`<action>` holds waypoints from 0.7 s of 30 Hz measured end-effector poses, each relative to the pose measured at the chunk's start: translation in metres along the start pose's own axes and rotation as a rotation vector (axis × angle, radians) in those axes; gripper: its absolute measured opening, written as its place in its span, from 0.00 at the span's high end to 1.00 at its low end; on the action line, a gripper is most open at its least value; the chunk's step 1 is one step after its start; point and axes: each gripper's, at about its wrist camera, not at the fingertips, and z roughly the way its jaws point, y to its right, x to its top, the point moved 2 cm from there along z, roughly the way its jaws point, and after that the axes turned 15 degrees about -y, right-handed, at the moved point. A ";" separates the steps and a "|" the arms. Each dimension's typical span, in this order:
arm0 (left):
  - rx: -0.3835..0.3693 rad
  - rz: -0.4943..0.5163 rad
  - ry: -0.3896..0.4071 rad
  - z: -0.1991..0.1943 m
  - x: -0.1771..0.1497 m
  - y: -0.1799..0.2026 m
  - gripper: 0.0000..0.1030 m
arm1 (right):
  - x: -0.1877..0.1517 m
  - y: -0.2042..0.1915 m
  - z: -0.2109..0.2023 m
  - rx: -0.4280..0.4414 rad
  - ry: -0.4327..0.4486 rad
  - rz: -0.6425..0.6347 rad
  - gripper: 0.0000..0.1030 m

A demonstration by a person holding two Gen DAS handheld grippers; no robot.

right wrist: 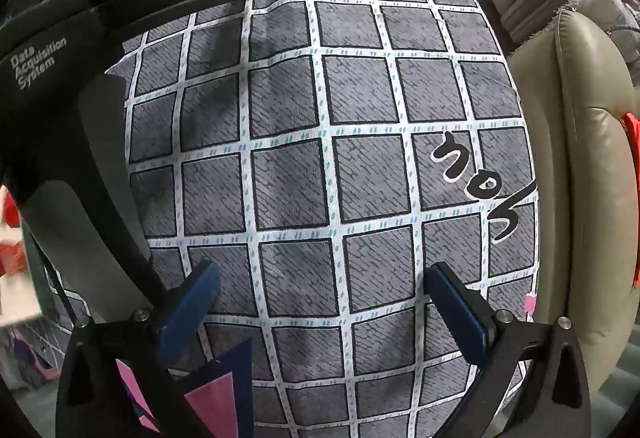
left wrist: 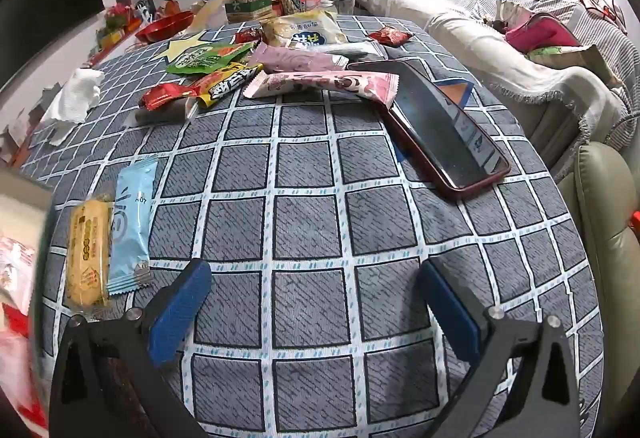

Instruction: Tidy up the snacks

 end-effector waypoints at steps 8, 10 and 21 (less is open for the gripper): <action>-0.001 -0.001 0.000 0.000 0.000 -0.002 0.00 | -0.007 0.002 0.008 -0.001 -0.002 0.002 0.00; 0.000 0.000 0.000 0.000 0.000 0.000 0.00 | -0.009 0.002 0.009 -0.003 -0.002 0.002 0.00; 0.000 0.000 0.000 0.000 0.000 0.000 0.00 | 0.003 0.003 0.003 -0.010 -0.011 -0.004 0.00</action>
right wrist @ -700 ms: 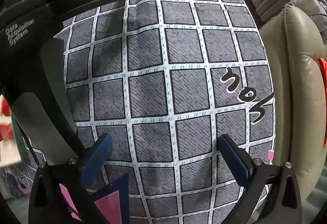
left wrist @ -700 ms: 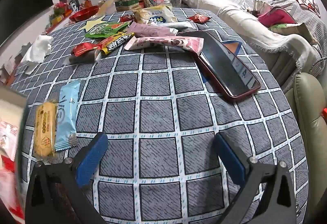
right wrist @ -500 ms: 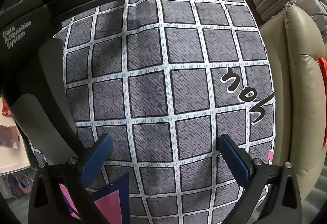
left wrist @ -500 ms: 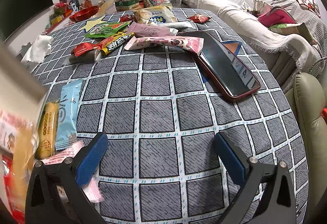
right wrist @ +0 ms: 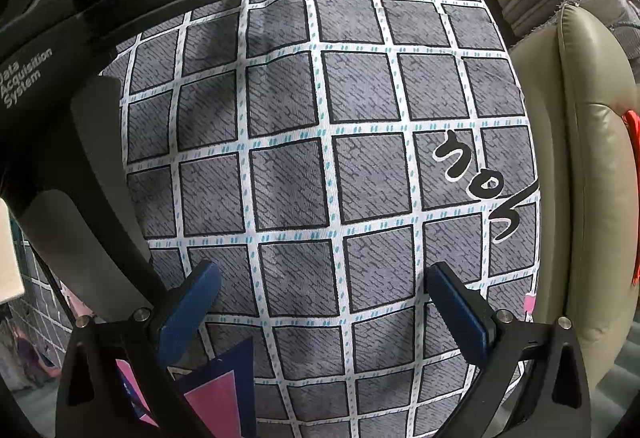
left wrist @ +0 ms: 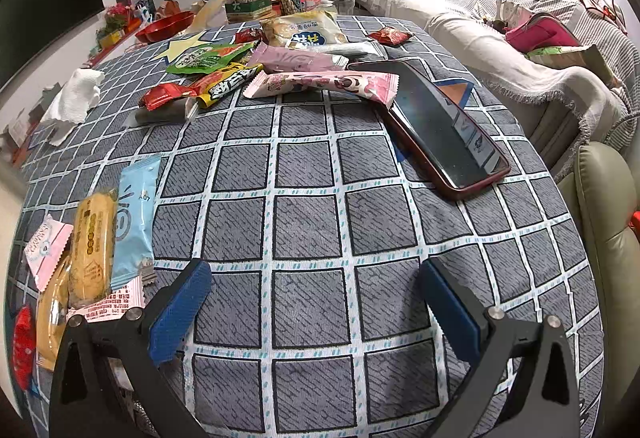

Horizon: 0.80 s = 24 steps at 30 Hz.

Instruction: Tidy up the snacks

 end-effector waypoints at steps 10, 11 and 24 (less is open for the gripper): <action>0.000 0.000 0.000 0.000 0.000 0.000 0.00 | 0.003 -0.001 -0.002 0.008 0.016 0.000 0.00; 0.000 0.000 0.000 0.000 0.000 0.000 0.00 | 0.003 -0.001 -0.002 0.008 0.016 0.000 0.00; 0.000 0.000 0.000 0.000 0.000 0.000 0.00 | 0.009 -0.008 0.003 0.093 -0.241 -0.077 0.00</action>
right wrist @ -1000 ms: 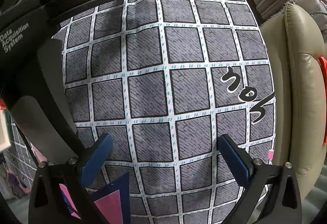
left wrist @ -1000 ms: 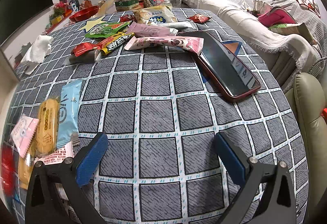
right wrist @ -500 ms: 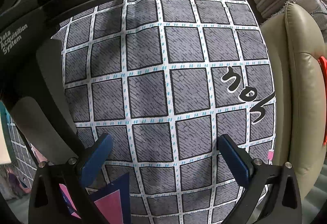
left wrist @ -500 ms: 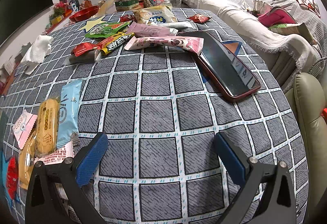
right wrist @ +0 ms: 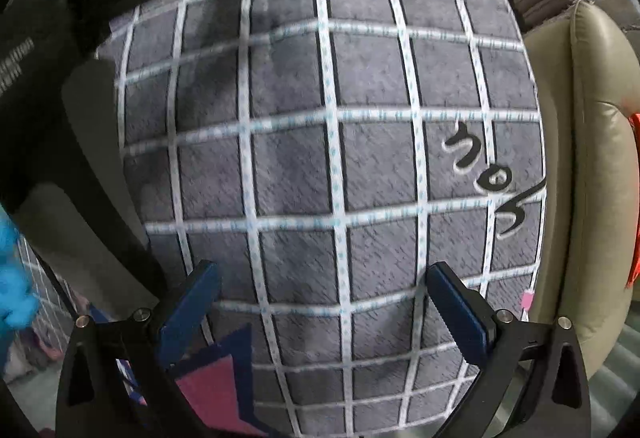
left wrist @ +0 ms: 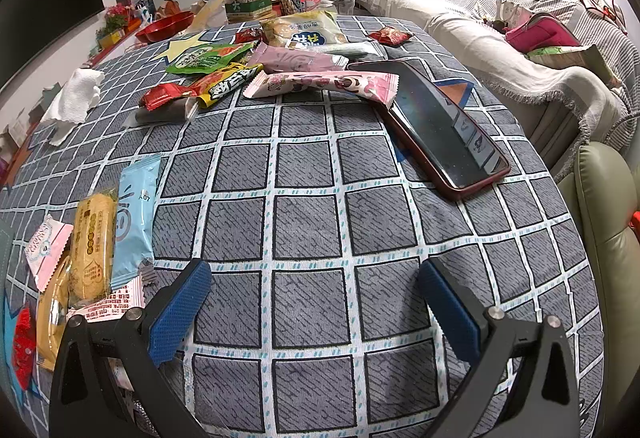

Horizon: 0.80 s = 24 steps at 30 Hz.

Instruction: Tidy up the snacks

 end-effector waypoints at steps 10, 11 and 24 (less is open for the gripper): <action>0.001 0.000 0.000 0.000 0.000 0.000 0.00 | -0.021 0.020 0.011 -0.111 0.031 0.045 0.00; 0.001 0.000 0.000 0.000 0.000 0.000 0.00 | -0.018 0.024 0.011 -0.140 0.029 0.056 0.00; -0.108 0.207 -0.420 -0.020 0.022 -0.001 0.00 | 0.011 0.025 -0.004 -0.140 0.030 0.097 0.00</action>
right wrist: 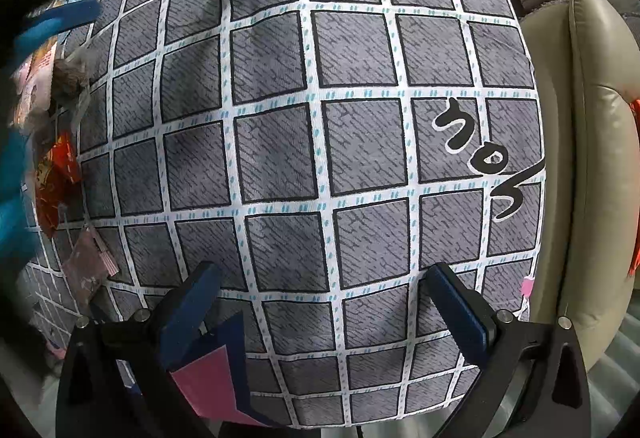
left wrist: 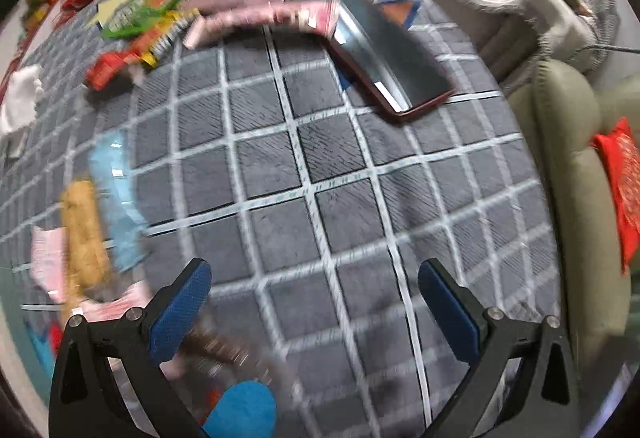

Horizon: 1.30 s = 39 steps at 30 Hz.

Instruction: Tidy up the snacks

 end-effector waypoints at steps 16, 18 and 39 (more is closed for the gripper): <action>0.284 0.047 0.014 -0.169 -0.147 -0.139 0.00 | -0.029 -0.048 -0.119 0.295 0.176 -0.029 0.00; 0.313 0.007 0.014 -0.183 -0.157 -0.152 0.00 | -0.036 -0.063 -0.140 0.315 0.216 -0.059 0.00; 0.455 -0.180 0.114 -0.252 -0.202 -0.191 0.00 | -0.076 -0.173 -0.211 0.329 0.356 -0.288 0.00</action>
